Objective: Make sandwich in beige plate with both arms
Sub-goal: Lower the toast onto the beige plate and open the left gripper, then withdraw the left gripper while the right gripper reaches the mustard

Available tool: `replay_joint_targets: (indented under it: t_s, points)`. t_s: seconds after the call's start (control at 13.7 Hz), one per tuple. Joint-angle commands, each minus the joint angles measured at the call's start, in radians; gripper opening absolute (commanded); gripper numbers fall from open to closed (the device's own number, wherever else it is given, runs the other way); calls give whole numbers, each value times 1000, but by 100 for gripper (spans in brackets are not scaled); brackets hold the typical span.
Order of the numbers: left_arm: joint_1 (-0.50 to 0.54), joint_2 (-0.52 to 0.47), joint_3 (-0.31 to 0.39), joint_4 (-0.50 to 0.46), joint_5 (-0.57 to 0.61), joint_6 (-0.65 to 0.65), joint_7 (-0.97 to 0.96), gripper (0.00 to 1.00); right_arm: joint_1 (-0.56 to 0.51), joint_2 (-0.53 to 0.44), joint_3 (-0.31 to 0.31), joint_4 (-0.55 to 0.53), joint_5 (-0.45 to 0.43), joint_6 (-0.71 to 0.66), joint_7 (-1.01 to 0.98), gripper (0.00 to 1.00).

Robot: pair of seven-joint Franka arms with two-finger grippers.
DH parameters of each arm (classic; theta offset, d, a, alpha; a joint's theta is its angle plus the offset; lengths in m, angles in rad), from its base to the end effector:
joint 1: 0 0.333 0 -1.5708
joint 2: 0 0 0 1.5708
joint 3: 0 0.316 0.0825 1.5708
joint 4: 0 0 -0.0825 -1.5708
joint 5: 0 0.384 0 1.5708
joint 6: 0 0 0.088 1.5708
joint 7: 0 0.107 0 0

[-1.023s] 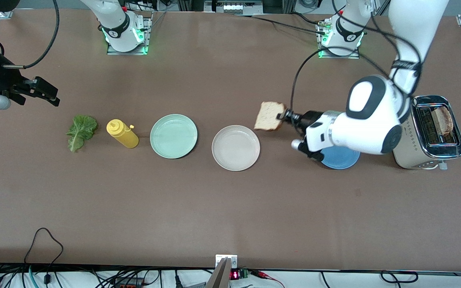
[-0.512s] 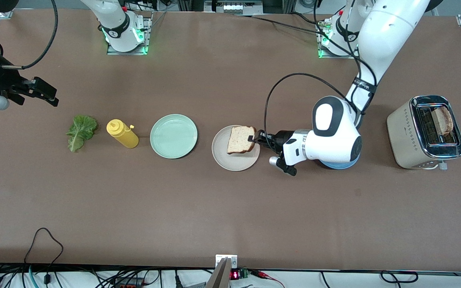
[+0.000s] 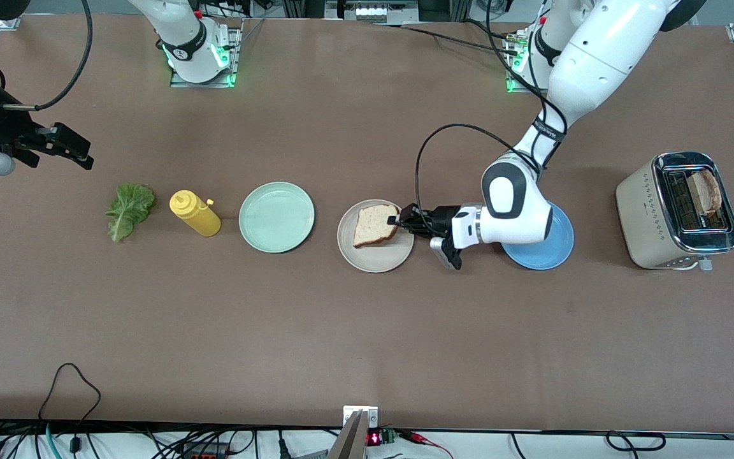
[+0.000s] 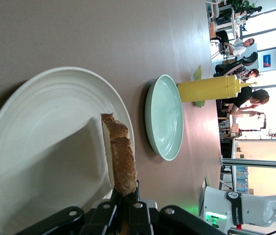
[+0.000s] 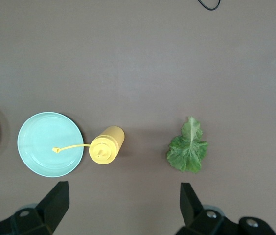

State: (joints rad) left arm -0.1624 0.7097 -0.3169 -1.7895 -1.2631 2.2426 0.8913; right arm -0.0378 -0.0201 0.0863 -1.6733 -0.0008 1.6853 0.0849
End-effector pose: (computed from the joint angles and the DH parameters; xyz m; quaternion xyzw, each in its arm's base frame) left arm 0.5666 -0.3107 0.1724 0.8473 -0.1321 -0.0123 0.5142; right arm 0.5564 0.0274 0.5970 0.9997 -0.0182 0.0161 0.0002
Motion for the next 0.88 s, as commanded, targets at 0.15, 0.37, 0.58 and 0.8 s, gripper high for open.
replay_joint_targets:
  t_s: [0.15,0.37,0.58,0.8]
  points:
    - [12,-38,4,-7,-15,8,35,100,-13,-15,6,-13,11,4,-14,100]
    - [18,-120,21,-62,84,5,21,100,-13,-15,6,-13,13,4,-14,100]
    - [32,-168,27,-68,258,-26,-76,100,-13,-17,6,-13,15,2,-16,100]
    - [37,-226,27,-59,491,-92,-254,100,-13,-17,6,-14,16,4,-17,100]
